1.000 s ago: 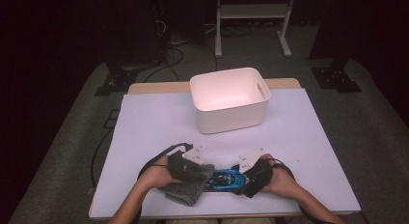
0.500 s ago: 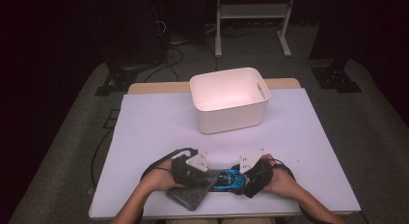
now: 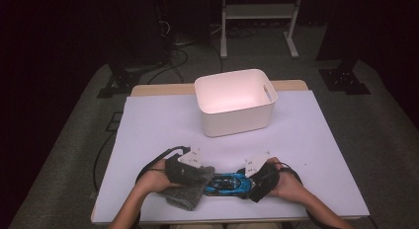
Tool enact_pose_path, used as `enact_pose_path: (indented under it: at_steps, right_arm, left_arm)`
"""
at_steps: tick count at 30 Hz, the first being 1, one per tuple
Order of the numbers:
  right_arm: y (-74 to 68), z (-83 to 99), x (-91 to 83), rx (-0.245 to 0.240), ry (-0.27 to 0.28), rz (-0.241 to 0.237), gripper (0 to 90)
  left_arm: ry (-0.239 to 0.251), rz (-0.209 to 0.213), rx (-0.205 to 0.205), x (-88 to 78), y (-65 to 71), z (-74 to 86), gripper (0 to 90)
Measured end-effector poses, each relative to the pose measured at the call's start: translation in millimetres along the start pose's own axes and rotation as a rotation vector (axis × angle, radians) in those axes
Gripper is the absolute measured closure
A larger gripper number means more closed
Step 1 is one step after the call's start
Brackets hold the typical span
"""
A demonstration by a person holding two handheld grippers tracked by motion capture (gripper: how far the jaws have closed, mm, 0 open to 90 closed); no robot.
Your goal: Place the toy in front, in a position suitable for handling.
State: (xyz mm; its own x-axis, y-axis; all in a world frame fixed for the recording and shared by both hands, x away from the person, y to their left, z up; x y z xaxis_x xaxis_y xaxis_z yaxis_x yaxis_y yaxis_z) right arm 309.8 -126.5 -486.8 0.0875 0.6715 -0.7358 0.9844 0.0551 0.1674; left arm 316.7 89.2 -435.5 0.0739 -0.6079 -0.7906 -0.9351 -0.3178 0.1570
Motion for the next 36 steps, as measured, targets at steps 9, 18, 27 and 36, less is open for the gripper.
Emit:
enact_pose_path:
  at_steps: [9,18,27,36]
  right_arm:
    - [-0.5,0.9,0.0,0.014,0.016,0.003,20.7]
    - [-2.2,9.2,-8.4,0.008,-0.006,0.01,18.6]
    - [-1.5,9.4,-8.6,0.008,-0.006,0.01,22.0]
    - [-2.6,10.2,-8.5,0.012,0.004,0.019,22.0]
  left_arm:
    - [-0.02,0.04,0.009,18.3,6.9,-12.8,77.3]
    - [-0.013,0.051,-0.001,17.5,5.1,-10.6,77.3]
    - [-0.033,0.064,0.047,23.7,16.3,-27.6,78.3]
    - [-0.075,0.103,0.142,61.5,35.9,-63.0,78.4]
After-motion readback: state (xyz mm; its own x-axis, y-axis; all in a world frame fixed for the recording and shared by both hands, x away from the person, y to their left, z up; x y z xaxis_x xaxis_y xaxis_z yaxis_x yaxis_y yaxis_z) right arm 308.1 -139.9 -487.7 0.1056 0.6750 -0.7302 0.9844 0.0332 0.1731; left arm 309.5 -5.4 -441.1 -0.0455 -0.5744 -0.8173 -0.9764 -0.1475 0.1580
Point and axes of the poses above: each handheld gripper's, and its own axes: x roughly forward along the jaws, z roughly out of its underside, y roughly to its right, the point moved 4 cm from there along x, roughly forward along the jaws, and after that the axes turned 15 degrees about -x, right-handed, at the moved point
